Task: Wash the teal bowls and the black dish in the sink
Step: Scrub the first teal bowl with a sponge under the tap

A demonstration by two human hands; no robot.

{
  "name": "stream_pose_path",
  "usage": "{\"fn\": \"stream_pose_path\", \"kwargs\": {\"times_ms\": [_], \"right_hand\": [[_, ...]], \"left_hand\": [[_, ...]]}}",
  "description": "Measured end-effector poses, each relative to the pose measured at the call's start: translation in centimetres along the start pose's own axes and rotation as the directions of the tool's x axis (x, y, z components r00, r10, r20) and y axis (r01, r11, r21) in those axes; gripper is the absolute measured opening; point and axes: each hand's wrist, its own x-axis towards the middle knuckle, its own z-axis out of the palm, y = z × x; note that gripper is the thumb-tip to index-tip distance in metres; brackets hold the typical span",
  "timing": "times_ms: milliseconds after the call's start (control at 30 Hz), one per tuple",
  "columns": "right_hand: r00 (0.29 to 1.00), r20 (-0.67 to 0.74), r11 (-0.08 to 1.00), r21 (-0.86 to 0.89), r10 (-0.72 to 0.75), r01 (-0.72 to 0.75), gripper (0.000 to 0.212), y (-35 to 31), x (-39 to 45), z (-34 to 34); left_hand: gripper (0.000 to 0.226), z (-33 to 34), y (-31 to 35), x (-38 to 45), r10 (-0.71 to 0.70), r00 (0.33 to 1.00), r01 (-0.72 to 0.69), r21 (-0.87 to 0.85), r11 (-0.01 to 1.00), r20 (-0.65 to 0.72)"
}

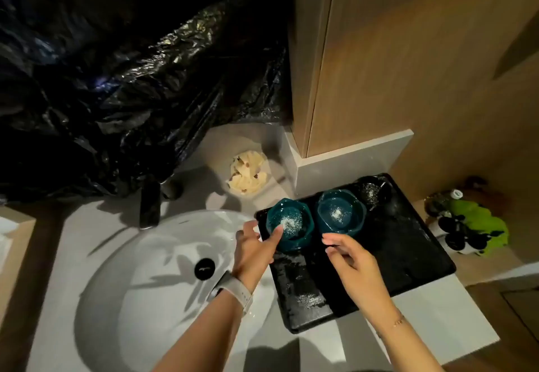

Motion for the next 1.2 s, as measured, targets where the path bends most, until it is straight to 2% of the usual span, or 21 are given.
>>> {"fn": "stream_pose_path", "kwargs": {"times_ms": [100, 267, 467, 567, 633, 733, 800, 833, 967, 1033, 1067, 1133, 1200], "right_hand": [[1.0, 0.016, 1.0, 0.011, 0.014, -0.014, 0.03, 0.1, 0.3, -0.4], [0.999, 0.044, 1.0, 0.024, 0.009, -0.01, 0.036, 0.3, 0.7, -1.1], [0.999, 0.022, 0.999, 0.019, -0.047, 0.046, 0.041, -0.1, 0.5, -1.2], [0.997, 0.0, 0.997, 0.023, -0.072, 0.072, 0.036, -0.6, -0.2, -0.8], [0.997, -0.004, 0.997, 0.034, -0.074, 0.074, 0.035, -1.3, -0.5, -0.1], [0.995, -0.017, 0.993, 0.064, -0.096, 0.097, 0.032, -2.6, -0.3, 1.8], [0.991, -0.017, 0.988, 0.069, -0.134, 0.134, 0.029, -3.4, 0.3, 3.3], [0.99, 0.004, 0.988, 0.062, -0.14, 0.139, 0.028, -3.7, 0.8, 4.3], [0.994, 0.064, 0.993, -0.07, -0.093, 0.098, 0.026, -4.8, 5.1, 8.9], [0.985, 0.093, 0.962, -0.222, -0.144, 0.161, 0.026, -5.1, 8.0, 11.2], [0.977, 0.117, 0.922, -0.326, -0.179, 0.208, 0.027, -5.2, 9.7, 12.4], [0.968, 0.131, 0.818, -0.517, -0.214, 0.251, 0.039, -5.4, 13.1, 14.4], [0.982, 0.094, 0.723, -0.666, -0.167, 0.186, 0.053, -5.2, 16.3, 16.4]], "left_hand": [[0.071, 1.1, 0.6, 0.6, -0.012, 0.999, 0.018, 0.144, 0.989, -0.047], [0.036, 1.4, 1.7, 1.9, -0.046, 0.999, 0.049, 0.212, 0.976, -0.016], [0.031, 0.5, 3.6, 2.1, -0.078, 0.996, 0.064, 0.233, 0.97, 0.05], [0.041, -1.3, 4.0, 0.8, -0.098, 0.987, 0.097, 0.008, 0.995, 0.13], [0.034, -3.4, 3.4, -0.2, -0.094, 0.966, 0.146, -0.208, 0.967, 0.239], [0.032, -7.0, 1.6, -1.5, -0.076, 0.913, 0.3, -0.533, 0.791, 0.401], [0.038, -9.3, 0.0, -1.8, -0.081, 0.919, 0.326, -0.627, 0.708, 0.386], [0.043, -10.5, -1.0, -1.7, -0.079, 0.931, 0.306, -0.641, 0.704, 0.357], [0.06, -15.4, -4.6, -1.5, -0.077, 0.963, 0.23, -0.647, 0.727, 0.257], [0.054, -17.3, -6.1, -1.2, -0.074, 0.968, 0.216, -0.655, 0.724, 0.238], [0.05, -18.0, -6.7, -1.1, -0.078, 0.97, 0.213, -0.658, 0.722, 0.23], [0.058, -19.2, -7.8, -0.7, -0.107, 0.971, 0.226, -0.663, 0.713, 0.215], [0.07, -20.1, -8.8, -0.1, -0.137, 0.968, 0.244, -0.681, 0.691, 0.208]]}}
